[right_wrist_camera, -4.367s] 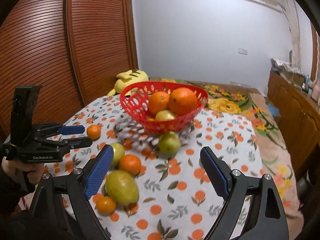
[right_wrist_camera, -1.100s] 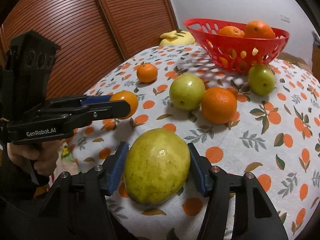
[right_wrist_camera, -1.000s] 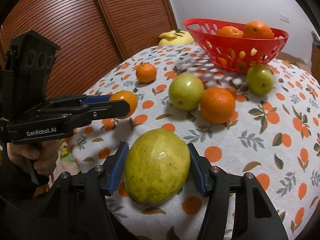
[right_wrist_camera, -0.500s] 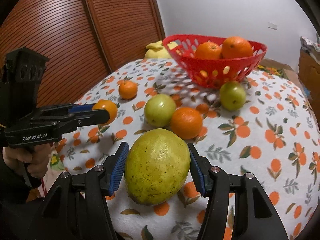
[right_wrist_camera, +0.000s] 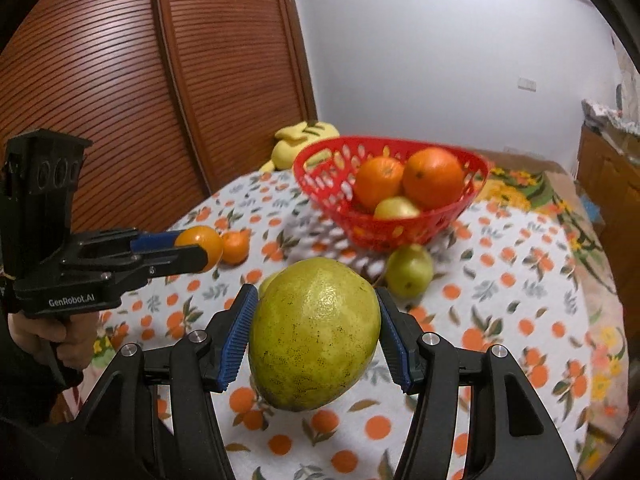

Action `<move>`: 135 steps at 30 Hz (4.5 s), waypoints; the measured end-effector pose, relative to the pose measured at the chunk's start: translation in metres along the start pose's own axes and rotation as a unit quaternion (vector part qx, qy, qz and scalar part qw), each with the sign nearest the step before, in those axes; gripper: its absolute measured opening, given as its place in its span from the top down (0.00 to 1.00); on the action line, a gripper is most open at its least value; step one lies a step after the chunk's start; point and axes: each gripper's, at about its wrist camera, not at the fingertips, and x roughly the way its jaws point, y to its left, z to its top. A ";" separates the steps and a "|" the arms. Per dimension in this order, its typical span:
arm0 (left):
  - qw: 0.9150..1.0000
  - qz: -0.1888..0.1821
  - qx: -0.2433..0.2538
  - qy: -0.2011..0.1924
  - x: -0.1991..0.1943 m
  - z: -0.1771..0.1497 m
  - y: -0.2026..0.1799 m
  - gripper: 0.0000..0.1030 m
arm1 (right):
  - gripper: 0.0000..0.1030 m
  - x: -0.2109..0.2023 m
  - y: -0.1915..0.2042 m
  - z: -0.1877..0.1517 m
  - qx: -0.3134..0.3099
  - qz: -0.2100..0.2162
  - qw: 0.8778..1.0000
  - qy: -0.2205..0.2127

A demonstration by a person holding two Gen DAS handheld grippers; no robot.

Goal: Organize fruits
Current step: 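Carry the tangerine toward the basket with the left tool while the right tool carries the pomelo, then release the tangerine into the basket with the left tool while the right tool releases the pomelo, then grasp a tangerine with the left tool while the right tool grasps another tangerine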

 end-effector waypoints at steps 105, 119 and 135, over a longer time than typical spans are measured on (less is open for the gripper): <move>0.998 0.056 -0.020 0.016 0.054 0.045 0.093 0.55 | 0.46 0.072 -0.026 0.016 0.011 -0.026 0.999 0.023; 0.997 0.061 -0.016 0.042 0.052 0.015 0.090 0.51 | 0.46 0.072 -0.008 -0.027 0.025 -0.030 0.999 0.032; 0.995 0.072 -0.020 0.067 0.044 -0.015 0.098 0.50 | 0.48 0.089 -0.001 -0.039 0.038 -0.023 0.997 0.056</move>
